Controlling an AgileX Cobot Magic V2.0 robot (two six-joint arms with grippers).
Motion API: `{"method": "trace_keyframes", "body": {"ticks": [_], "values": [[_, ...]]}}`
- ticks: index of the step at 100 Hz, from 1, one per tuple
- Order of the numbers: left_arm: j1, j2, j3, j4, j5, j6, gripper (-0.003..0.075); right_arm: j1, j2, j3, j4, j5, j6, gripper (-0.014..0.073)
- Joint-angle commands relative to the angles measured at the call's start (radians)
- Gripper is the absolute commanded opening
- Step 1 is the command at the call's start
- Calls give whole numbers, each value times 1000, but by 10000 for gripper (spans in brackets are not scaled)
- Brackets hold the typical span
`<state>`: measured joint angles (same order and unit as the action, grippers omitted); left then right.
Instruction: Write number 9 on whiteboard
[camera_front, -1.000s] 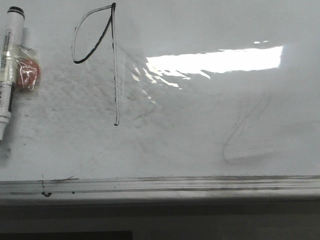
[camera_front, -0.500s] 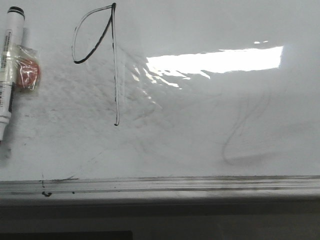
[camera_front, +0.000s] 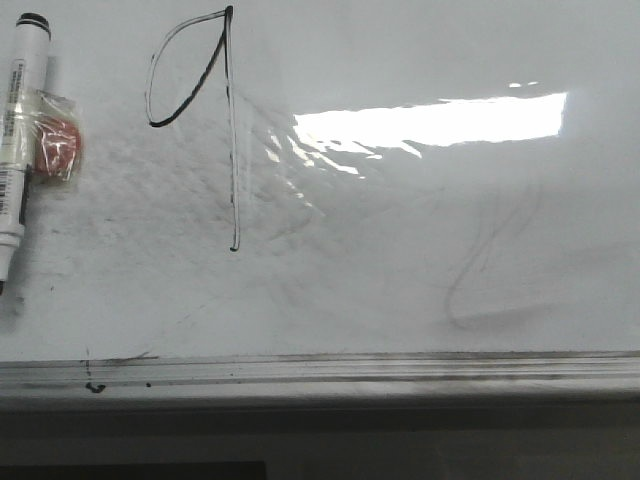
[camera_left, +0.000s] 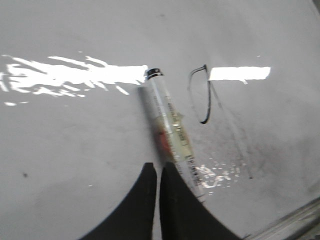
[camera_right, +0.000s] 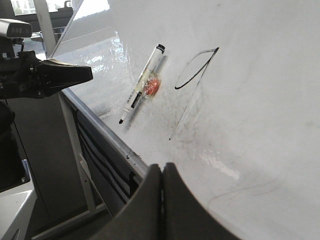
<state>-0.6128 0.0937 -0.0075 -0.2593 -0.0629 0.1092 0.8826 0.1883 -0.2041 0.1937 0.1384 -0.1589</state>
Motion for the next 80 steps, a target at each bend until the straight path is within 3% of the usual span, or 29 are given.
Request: {"method": "trace_keyframes", "body": {"ticks": [1, 12, 39, 53, 80], "values": [[89, -25, 40, 80, -16, -95, -20, -4, 8, -24, -9, -77, -8, -64], [213, -63, 40, 189, 4, -212, -20, -4, 8, -24, -9, -77, -8, -64], [477, -127, 40, 247, 114, -220, -20, -4, 8, -24, -9, -73, -8, -64], [553, -127, 42, 328, 119, -305, -20, -4, 8, -24, -9, -73, -8, -64], [610, -127, 42, 312, 284, -254, -20, -4, 8, -24, -9, -73, -8, -64]]}}
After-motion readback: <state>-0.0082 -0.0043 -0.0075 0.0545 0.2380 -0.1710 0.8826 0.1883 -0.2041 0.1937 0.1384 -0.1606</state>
